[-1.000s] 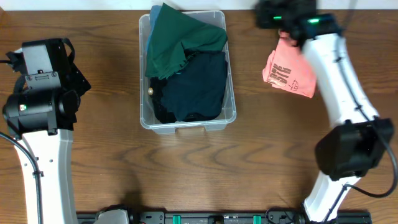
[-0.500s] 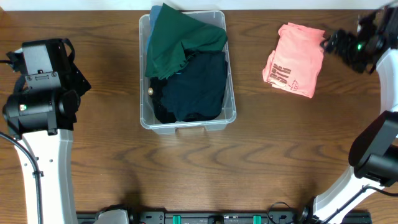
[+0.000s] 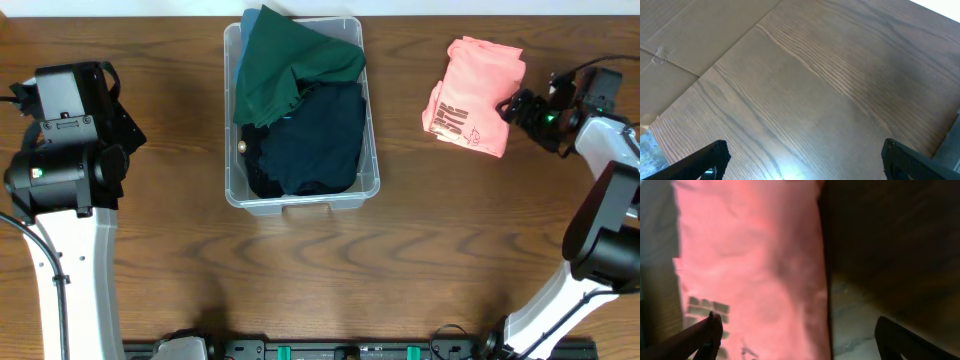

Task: Pack container
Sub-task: 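Move the right gripper to the pink shirt and grasp its edge, then lift the pink shirt with the right gripper and carry it over the bin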

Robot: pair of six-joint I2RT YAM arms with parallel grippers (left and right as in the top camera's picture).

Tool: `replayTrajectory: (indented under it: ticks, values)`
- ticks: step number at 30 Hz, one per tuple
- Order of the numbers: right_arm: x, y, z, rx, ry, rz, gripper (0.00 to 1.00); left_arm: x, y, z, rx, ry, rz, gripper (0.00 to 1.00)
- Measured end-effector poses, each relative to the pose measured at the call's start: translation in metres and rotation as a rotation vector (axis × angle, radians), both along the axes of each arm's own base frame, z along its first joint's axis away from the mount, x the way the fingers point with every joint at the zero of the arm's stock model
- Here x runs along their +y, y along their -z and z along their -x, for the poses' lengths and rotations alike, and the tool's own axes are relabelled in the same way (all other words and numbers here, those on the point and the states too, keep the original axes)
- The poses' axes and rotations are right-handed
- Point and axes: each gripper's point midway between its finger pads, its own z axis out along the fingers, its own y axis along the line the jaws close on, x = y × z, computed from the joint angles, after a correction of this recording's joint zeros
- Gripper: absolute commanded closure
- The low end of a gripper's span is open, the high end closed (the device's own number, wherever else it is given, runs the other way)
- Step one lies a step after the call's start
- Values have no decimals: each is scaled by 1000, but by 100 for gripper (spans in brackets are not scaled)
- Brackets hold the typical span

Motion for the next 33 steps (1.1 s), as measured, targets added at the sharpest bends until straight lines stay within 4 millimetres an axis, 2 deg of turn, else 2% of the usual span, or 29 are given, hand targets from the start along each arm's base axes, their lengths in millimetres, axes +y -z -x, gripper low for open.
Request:
replayTrajectory:
  ticks: [3,5,7,10,13,15,16,19,22,24,27,29,30,33]
  values:
    - [0,18,-4,7,7,-13,9,0,0,0,0,0,0,2]
    - [-1,16,-11,-26,8,-23,12,0,0,0,0,0,0,2]
    - [2,17,-18,-57,-3,-45,20,0,0,0,0,0,0,2]
    - [8,18,-22,-78,-19,-79,22,0,0,0,0,0,0,2]
    - [14,18,-24,-85,-32,-100,29,0,0,0,0,0,0,2]
    - [21,18,-25,-84,-46,-108,41,0,0,0,0,0,0,2]
    - [25,20,-25,-78,-50,-112,54,0,0,0,0,0,0,2]
    - [37,24,-26,-68,-70,-117,81,0,0,0,0,0,0,2]
    - [46,25,-26,-64,-77,-144,96,0,0,0,0,0,0,2]
    - [48,22,-29,-80,-77,-160,99,0,0,0,0,0,0,2]
    - [51,10,-35,-121,-77,-195,99,0,0,0,0,0,0,2]
    - [56,-11,-41,-179,-87,-225,99,0,0,0,0,0,0,2]
    - [57,-26,-45,-217,-94,-236,99,0,0,0,0,0,0,2]
    - [67,-91,-56,-378,-132,-253,99,0,0,0,0,0,0,2]
